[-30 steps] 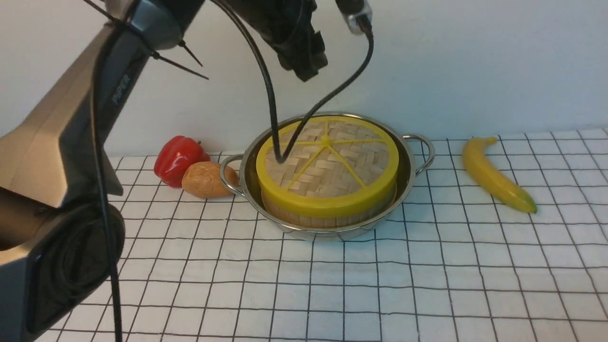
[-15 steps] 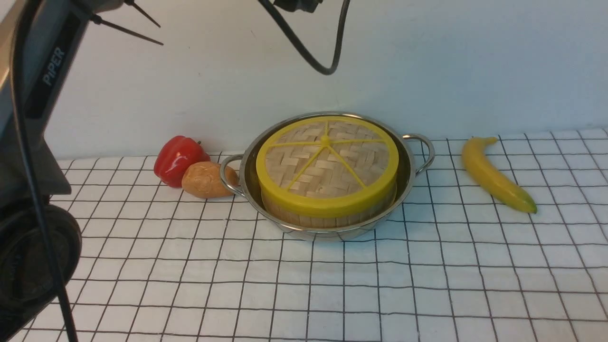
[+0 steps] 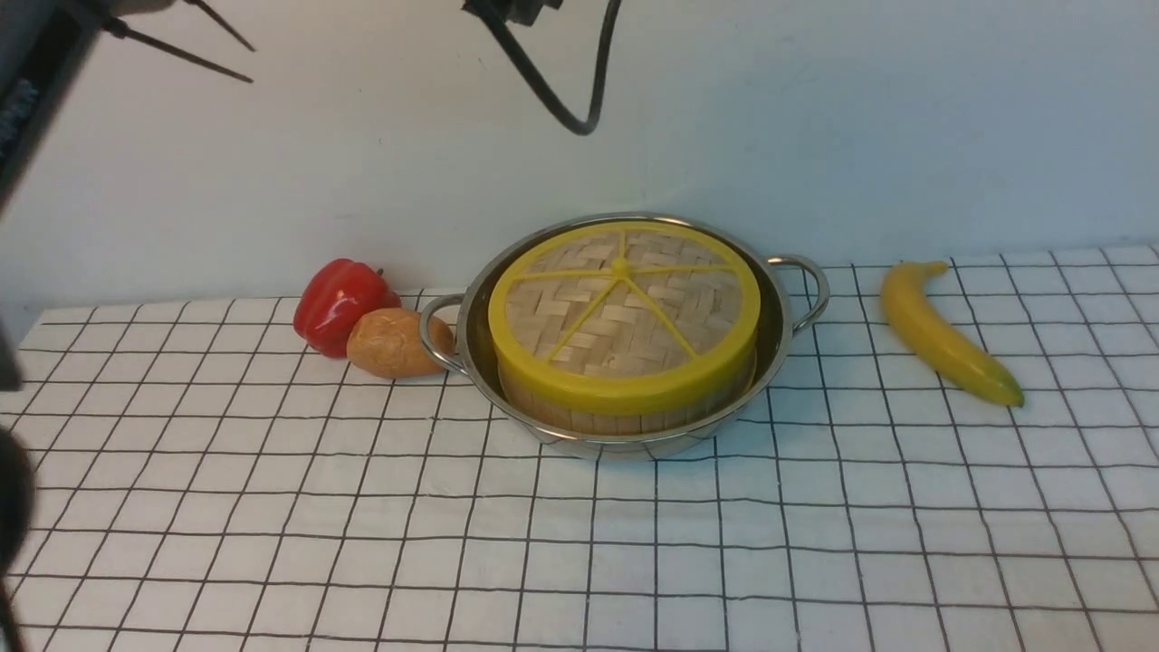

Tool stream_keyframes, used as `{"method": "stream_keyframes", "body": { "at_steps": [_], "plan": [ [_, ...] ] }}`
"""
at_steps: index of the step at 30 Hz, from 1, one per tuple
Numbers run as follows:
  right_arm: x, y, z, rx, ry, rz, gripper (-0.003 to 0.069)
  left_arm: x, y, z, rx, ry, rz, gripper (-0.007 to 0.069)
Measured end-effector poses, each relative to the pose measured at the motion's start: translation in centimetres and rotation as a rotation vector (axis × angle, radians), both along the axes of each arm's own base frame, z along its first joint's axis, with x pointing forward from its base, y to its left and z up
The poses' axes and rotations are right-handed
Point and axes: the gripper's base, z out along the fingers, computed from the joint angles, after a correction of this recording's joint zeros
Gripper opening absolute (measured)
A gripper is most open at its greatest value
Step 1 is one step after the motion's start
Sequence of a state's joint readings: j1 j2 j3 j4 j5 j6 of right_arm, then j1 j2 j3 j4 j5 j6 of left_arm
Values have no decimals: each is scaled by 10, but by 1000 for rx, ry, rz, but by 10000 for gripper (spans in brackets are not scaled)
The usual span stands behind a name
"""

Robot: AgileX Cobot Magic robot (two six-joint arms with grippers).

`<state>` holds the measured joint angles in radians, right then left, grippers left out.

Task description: Place the steamer in the pot on the white tablecloth, and put the lid on the steamer.

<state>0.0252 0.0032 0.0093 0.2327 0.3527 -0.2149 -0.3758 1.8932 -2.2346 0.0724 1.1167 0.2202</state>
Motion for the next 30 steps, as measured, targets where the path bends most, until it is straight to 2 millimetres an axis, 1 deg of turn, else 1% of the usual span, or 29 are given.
{"method": "stream_keyframes", "body": {
  "at_steps": [1, 2, 3, 5, 6, 7, 9, 10, 11, 12, 13, 14, 16, 17, 18, 20, 22, 23, 24, 29, 30],
  "plan": [
    [0, 0, 0, 0, 0, 0, 243, -8, 5, 0, 5, -7, 4, 390],
    [0, 0, 0, 0, 0, 0, 243, -22, 14, 5, -3, -38, 10, 390],
    [0, 0, 0, 0, 0, 0, 243, -24, 16, 6, -5, -45, 12, 390],
    [0, 0, 0, 0, -1, 0, 243, -69, 42, 14, -40, -146, 28, 390],
    [0, 0, 0, 0, -1, 0, 243, -83, 51, 14, -53, -175, 41, 390],
    [0, 0, 0, 0, -1, 0, 243, -90, 56, 13, -60, -190, 48, 390],
    [0, 0, 0, 0, -1, 0, 243, -132, 81, 10, -110, -275, 93, 390],
    [0, 0, 0, 0, -1, 0, 243, -151, 94, 0, -126, -295, 126, 390],
    [0, 0, 0, 0, -2, 0, 243, -165, 105, -15, -134, -293, 164, 390],
    [0, 0, 0, 0, -2, 0, 243, -179, 112, -17, -149, -316, 184, 390],
    [0, 0, 0, 0, -2, 0, 243, -191, 119, -31, -151, -306, 213, 390],
    [0, 0, 0, 0, -2, 0, 243, -211, 129, -39, -164, -328, 253, 390],
    [0, 0, 0, 0, -2, 0, 243, -236, 140, -66, -163, -317, 313, 390],
    [0, 0, 0, 0, -2, 0, 243, -247, 143, -71, -166, -332, 328, 390],
    [0, 0, 0, 0, -2, 0, 243, -259, 146, -82, -166, -336, 351, 390],
    [0, 0, 0, 0, -2, 0, 243, -275, 150, -103, -163, -333, 383, 390],
    [0, 0, 0, 0, -2, 0, 243, -289, 152, -119, -162, -343, 401, 390],
    [0, 0, 0, 0, -2, 0, 243, -297, 152, -136, -160, -331, 412, 390],
    [0, 0, 0, 0, -2, 0, 243, -302, 152, -143, -166, -342, 415, 390],
    [0, 0, 0, 0, -2, 0, 243, -325, 151, -195, -215, -396, 429, 390],
    [0, 0, 0, 0, -2, 0, 243, -328, 151, -203, -222, -411, 430, 390]
  ]
}}
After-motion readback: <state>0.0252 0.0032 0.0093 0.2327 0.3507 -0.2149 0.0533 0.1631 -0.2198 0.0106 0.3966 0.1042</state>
